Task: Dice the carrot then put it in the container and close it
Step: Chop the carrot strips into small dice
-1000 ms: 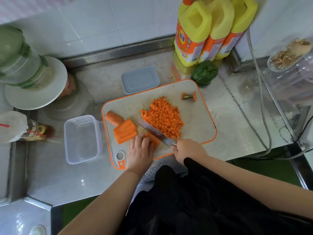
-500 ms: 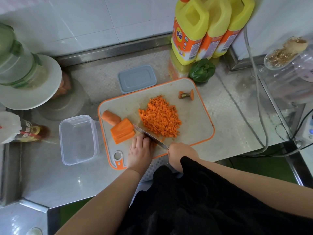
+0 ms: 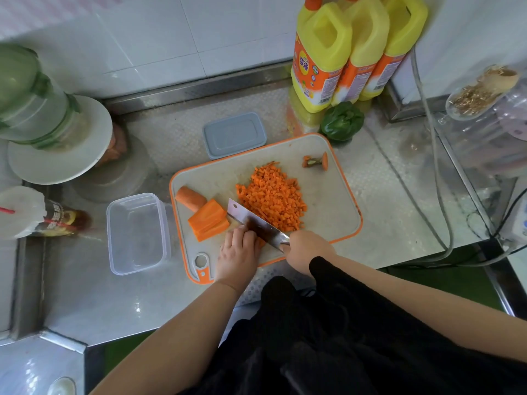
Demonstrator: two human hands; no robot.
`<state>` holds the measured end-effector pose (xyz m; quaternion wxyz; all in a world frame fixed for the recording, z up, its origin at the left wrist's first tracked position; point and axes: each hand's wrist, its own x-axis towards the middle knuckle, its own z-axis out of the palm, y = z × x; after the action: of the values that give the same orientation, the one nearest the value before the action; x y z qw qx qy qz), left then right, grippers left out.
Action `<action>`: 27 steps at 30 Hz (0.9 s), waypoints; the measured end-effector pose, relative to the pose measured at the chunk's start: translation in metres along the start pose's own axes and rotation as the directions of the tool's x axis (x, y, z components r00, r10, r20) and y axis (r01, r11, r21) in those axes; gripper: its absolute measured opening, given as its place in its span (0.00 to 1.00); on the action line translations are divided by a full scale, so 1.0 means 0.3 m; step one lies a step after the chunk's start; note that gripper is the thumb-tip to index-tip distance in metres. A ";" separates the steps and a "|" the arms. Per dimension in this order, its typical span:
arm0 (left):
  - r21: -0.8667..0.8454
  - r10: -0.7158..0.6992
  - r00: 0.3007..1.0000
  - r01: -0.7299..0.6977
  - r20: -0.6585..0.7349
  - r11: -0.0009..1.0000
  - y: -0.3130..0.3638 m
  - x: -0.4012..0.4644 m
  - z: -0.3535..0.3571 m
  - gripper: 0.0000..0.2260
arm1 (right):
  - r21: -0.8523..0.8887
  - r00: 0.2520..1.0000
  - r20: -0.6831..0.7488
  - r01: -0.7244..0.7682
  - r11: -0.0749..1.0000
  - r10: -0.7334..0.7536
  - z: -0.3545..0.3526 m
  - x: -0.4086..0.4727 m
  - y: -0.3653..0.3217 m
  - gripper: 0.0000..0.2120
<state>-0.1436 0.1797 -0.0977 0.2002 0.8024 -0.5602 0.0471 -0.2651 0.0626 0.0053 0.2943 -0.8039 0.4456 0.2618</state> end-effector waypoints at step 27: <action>0.199 -0.510 0.626 0.500 0.590 0.843 0.108 0.081 -0.219 0.33 | -0.067 0.990 -0.105 0.085 0.994 -0.092 -0.055 0.012 0.054 0.14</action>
<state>-0.1546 0.1734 -0.0216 0.0027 0.8975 -0.3460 -0.2735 -0.2748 0.0418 0.0103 0.2558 -0.8447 0.4164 0.2186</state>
